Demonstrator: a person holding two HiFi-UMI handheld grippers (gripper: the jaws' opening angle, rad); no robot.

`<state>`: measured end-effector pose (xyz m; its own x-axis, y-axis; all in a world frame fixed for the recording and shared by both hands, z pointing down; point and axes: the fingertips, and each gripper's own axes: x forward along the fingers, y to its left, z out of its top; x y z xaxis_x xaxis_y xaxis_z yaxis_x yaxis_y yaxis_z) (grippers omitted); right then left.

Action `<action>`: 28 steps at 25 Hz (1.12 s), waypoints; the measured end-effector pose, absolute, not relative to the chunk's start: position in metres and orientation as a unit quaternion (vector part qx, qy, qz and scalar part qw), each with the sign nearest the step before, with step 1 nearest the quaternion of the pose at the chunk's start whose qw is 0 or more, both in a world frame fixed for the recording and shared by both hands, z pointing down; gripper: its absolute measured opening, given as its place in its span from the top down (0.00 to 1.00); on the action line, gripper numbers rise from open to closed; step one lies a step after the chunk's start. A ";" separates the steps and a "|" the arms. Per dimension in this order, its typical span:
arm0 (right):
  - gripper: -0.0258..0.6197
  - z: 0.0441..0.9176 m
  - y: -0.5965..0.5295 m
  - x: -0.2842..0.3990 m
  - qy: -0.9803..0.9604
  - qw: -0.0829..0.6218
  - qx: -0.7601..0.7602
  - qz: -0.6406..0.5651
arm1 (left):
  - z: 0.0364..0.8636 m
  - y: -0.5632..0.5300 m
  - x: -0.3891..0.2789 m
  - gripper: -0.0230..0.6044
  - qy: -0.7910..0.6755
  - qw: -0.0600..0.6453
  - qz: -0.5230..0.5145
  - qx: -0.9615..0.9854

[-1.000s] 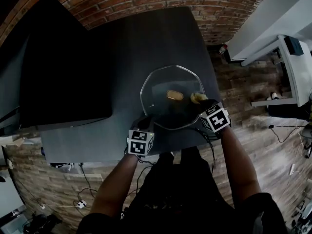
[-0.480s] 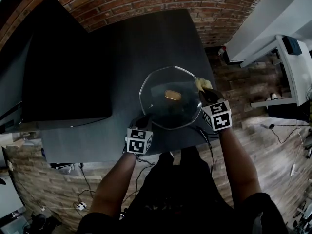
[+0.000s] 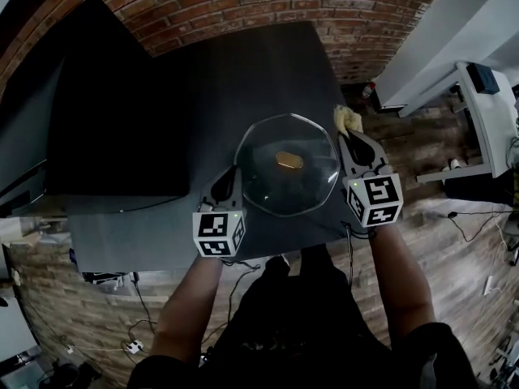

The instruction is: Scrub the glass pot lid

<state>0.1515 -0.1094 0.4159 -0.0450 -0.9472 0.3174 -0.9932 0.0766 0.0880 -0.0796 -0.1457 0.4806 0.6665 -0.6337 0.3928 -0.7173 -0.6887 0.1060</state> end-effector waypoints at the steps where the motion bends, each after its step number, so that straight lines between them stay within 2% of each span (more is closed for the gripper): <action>1: 0.90 0.405 -0.109 0.151 -0.717 0.142 0.680 0.061 | 0.466 -0.148 -0.079 0.91 -0.375 0.111 0.149 0.908; 8: 0.89 0.337 -0.098 0.148 -0.705 0.102 0.701 -0.036 | 0.384 -0.152 -0.077 0.91 -0.382 0.020 0.079 0.921; 16: 0.89 0.274 -0.081 0.106 -0.723 0.087 0.672 -0.134 | 0.305 -0.141 -0.086 0.91 -0.393 -0.030 -0.001 0.919; 21: 0.89 0.277 -0.064 0.092 -0.730 0.088 0.670 -0.098 | 0.296 -0.132 -0.100 0.91 -0.393 -0.030 -0.009 0.919; 28: 0.89 0.295 -0.041 0.072 -0.744 0.082 0.662 -0.046 | 0.318 -0.111 -0.112 0.91 -0.386 -0.023 0.030 0.922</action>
<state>0.0723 -0.0408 0.2954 -0.1102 -0.9921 0.0600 -0.9769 0.1192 0.1772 -0.1120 -0.1109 0.3184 0.7003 -0.7129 0.0368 -0.7101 -0.7010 -0.0660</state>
